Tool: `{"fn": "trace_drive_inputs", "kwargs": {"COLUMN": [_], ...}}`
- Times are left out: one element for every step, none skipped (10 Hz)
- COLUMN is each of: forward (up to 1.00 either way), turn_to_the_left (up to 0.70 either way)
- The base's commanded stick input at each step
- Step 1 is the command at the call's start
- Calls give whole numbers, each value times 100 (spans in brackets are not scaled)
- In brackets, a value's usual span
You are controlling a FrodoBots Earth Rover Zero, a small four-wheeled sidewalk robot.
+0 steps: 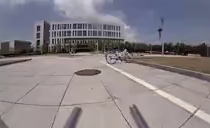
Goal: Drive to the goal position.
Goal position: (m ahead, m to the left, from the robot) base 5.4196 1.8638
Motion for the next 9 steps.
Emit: {"fn": "trace_drive_inputs", "kwargs": {"forward": [70,70,70,70,70,70,70,70,70], "turn_to_the_left": [3,3,3,3,3,3,3,3,3]}}
